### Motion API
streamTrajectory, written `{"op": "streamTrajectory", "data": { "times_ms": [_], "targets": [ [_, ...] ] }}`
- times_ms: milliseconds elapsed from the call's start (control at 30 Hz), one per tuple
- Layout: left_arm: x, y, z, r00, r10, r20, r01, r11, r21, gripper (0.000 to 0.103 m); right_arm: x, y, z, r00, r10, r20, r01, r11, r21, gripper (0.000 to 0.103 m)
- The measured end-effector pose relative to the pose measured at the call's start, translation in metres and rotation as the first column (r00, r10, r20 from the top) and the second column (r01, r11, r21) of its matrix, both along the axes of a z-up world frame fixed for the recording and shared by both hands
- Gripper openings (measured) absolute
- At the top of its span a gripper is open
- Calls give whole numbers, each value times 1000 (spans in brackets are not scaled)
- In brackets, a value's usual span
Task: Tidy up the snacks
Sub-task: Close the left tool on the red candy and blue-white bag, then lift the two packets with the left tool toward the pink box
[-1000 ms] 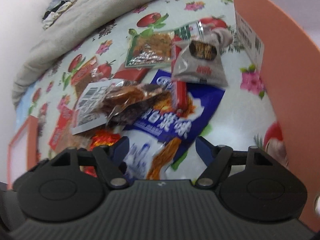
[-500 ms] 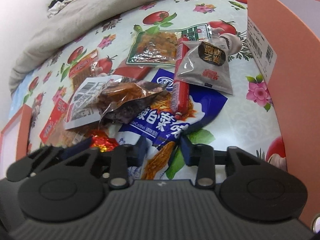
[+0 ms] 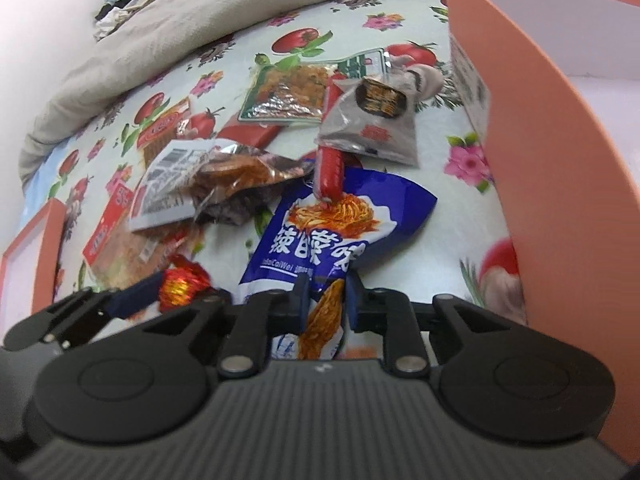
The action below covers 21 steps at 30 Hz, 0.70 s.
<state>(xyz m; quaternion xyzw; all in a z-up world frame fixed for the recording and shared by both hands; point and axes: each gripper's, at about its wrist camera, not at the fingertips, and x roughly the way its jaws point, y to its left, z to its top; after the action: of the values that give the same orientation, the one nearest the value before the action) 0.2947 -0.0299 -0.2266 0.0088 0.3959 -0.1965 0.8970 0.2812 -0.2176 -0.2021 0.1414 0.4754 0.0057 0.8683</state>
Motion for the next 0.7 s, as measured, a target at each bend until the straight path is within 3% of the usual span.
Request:
{"op": "streamTrajectory", "data": {
  "times_ms": [433,700],
  "targets": [
    [-45,21,30,997,79,-9,-80,994,-70,57,-51,4,17,999,16,32,-15,1000,-21,15],
    [-64,23,60,994,111,5,-110,990,-91,57,-69,2,42,997,19,80,-16,999,-33,14]
  ]
}}
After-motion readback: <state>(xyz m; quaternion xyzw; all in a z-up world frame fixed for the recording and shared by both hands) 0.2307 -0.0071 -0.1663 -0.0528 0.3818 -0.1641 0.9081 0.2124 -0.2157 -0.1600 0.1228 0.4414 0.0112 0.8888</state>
